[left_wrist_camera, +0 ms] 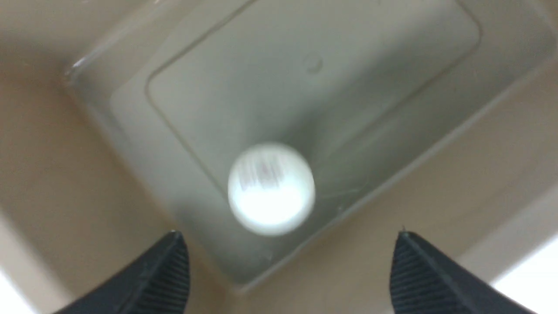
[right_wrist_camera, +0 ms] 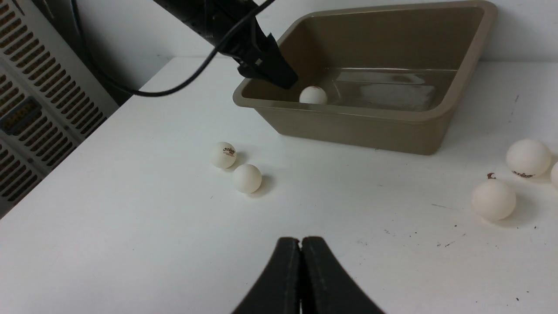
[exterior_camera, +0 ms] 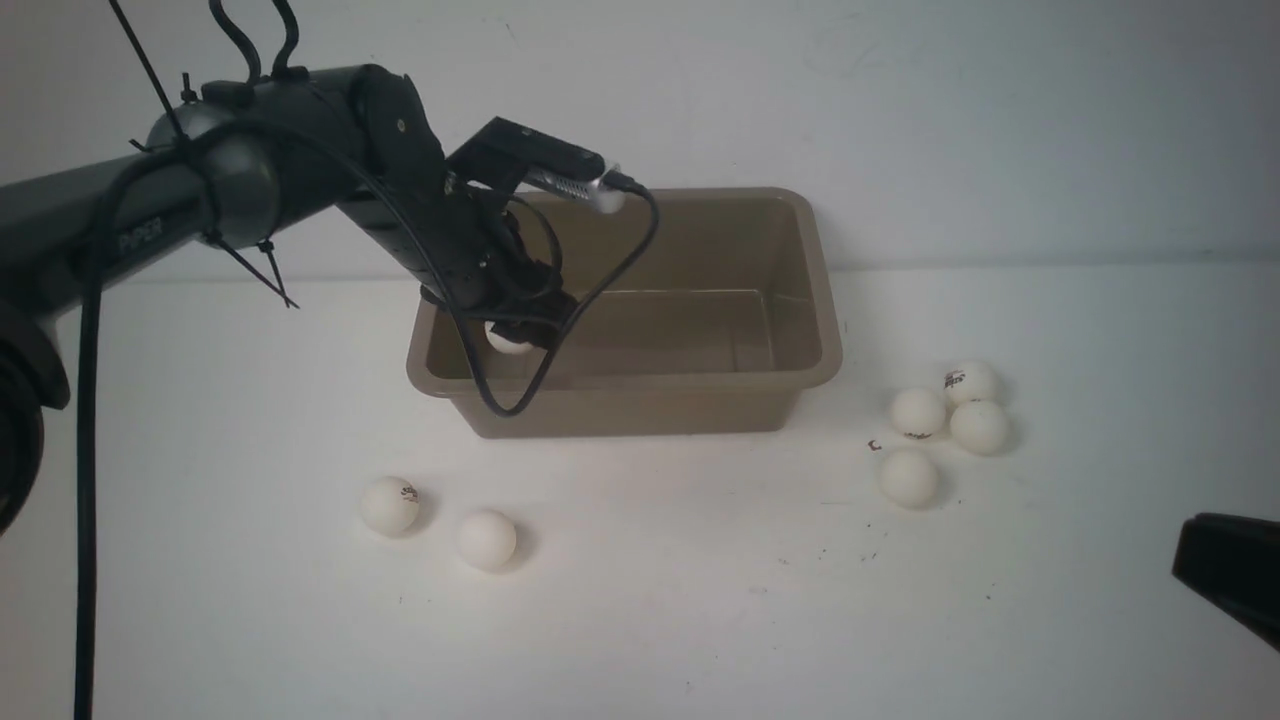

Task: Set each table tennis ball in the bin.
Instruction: Use the left arm to put the table tennis ball into the box

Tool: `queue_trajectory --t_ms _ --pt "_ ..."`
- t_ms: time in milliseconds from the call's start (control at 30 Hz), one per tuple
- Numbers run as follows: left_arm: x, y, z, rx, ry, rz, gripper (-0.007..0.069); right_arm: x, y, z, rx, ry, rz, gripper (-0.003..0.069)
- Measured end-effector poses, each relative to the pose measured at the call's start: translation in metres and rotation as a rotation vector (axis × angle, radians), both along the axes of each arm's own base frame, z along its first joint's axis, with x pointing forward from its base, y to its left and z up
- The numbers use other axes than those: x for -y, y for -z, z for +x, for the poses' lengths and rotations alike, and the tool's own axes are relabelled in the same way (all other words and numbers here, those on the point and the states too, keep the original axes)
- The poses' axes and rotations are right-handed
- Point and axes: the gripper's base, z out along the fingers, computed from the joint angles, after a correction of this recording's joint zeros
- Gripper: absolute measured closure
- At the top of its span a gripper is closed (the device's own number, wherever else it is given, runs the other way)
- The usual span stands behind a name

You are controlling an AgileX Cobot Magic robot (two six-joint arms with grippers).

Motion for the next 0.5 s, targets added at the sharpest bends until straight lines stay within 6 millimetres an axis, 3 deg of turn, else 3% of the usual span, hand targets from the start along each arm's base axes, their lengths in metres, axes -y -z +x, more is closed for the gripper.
queue_trajectory --t_ms 100,300,500 --pt "-0.005 -0.016 -0.005 0.009 0.024 0.056 0.0064 0.000 0.000 0.000 0.000 -0.001 0.000 0.0667" --pt "-0.032 -0.080 -0.038 0.028 -0.036 0.221 0.0062 0.000 0.000 0.000 0.002 -0.002 -0.003 0.0667" --pt "-0.048 -0.104 -0.061 -0.010 -0.117 0.225 0.0062 0.000 0.000 0.000 0.010 -0.007 -0.013 0.0667"
